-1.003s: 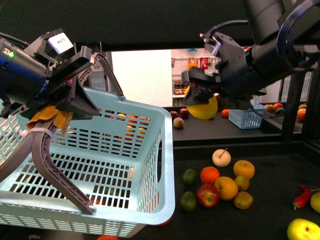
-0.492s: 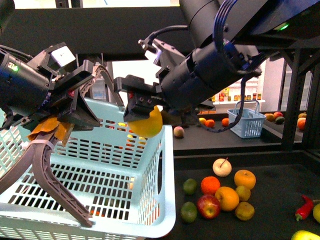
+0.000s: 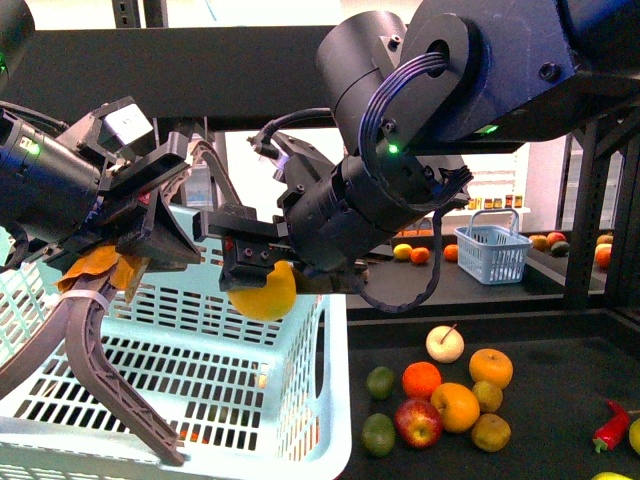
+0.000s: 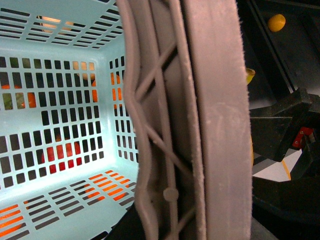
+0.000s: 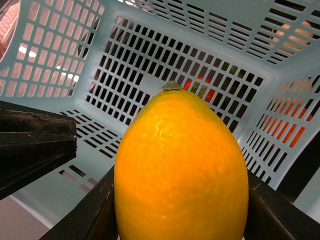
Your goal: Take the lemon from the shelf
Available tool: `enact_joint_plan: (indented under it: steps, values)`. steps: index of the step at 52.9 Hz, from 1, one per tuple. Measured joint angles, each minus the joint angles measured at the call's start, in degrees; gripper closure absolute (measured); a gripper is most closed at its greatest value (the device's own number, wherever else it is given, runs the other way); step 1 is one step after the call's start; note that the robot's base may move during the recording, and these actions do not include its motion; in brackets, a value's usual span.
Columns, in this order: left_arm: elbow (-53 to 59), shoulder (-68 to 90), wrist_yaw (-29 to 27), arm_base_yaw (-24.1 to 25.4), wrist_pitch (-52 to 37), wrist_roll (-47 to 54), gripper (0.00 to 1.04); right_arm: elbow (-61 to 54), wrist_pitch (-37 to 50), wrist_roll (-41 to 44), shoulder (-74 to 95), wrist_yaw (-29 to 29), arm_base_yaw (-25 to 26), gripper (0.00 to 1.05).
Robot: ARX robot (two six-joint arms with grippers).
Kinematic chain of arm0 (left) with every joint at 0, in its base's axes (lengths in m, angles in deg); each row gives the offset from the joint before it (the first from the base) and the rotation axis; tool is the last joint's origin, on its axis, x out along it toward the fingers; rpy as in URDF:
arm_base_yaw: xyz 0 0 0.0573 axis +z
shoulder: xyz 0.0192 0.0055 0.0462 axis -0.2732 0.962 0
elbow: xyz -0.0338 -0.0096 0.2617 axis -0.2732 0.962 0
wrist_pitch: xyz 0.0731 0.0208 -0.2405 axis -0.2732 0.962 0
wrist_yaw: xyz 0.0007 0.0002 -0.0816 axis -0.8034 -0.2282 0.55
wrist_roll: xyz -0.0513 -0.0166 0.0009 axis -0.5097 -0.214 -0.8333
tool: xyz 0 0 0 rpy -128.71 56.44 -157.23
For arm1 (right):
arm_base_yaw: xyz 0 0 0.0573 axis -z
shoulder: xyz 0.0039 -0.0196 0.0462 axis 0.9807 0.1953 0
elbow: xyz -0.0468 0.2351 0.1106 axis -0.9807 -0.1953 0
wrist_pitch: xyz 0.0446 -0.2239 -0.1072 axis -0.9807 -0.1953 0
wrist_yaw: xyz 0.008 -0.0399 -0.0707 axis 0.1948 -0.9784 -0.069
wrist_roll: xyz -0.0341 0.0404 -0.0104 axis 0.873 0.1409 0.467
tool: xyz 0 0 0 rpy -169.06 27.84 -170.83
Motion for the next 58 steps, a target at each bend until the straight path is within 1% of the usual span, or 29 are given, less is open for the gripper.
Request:
enact_joint_plan:
  steps: [2,3,17,24,35,44,49,58]
  values:
    - [0.0,0.0,0.0,0.0,0.0,0.0,0.89,0.0,0.1,0.2,0.0,0.0,-0.2,0.49]
    - [0.0,0.0,0.0,0.0,0.0,0.0,0.89,0.0,0.2,0.2,0.0,0.1,-0.3,0.43]
    - [0.0,0.0,-0.1,0.0,0.0,0.0,0.89,0.0,2.4,0.0,0.0,0.0,0.3,0.07]
    - [0.0,0.1,-0.2,0.0,0.0,0.1,0.89,0.0,4.1,-0.9,-0.2,-0.1,2.4,0.08]
    - [0.0,0.1,-0.2,0.0,0.0,0.0,0.89,-5.1,9.2,-1.1,-5.0,-1.3,9.2,0.08]
    - [0.0,0.1,-0.1,0.0,0.0,0.0,0.89,-13.9,15.8,-0.7,-11.8,-2.4,16.4,0.08]
    - [0.0,0.1,0.0,0.0,0.0,0.0,0.89,-20.0,20.4,0.8,-14.2,-4.3,20.1,0.08]
    - [0.0,0.1,0.0,0.0,0.0,0.0,0.89,-29.6,26.7,3.6,-11.4,-6.4,23.0,0.08]
